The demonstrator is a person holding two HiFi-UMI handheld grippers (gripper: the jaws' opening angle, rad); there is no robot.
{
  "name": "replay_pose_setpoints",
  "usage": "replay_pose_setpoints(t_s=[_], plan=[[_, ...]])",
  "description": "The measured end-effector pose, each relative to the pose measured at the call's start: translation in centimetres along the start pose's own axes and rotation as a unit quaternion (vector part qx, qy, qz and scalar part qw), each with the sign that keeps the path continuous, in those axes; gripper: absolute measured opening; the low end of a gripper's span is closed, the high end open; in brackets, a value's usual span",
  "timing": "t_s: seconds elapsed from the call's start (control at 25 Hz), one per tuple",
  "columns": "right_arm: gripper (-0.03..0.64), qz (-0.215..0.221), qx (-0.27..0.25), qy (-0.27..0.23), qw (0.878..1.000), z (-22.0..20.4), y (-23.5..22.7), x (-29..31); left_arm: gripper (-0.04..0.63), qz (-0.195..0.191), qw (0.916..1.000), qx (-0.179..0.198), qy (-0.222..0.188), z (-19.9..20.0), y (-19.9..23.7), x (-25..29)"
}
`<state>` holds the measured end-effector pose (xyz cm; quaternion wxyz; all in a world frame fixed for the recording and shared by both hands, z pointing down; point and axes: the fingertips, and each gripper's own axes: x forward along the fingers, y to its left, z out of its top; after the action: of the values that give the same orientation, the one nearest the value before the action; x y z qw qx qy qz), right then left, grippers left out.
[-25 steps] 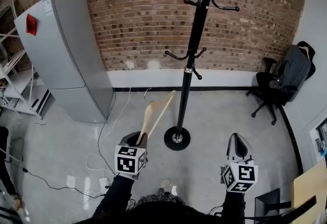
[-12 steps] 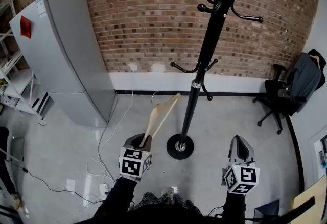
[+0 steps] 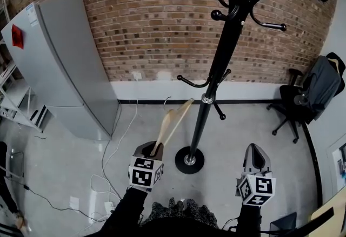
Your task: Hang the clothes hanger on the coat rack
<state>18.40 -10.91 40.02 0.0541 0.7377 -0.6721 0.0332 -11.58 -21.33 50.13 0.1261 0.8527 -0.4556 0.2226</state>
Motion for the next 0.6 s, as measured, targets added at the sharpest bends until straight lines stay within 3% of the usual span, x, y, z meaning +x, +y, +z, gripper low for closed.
replay_pose_setpoints(t_s=[0.6], plan=[[0.009,0.034,-0.013,0.005,0.999,0.8,-3.7,6.9,0.057,0.026,0.9996,0.012,0.002,3.3,-1.3,5.7]])
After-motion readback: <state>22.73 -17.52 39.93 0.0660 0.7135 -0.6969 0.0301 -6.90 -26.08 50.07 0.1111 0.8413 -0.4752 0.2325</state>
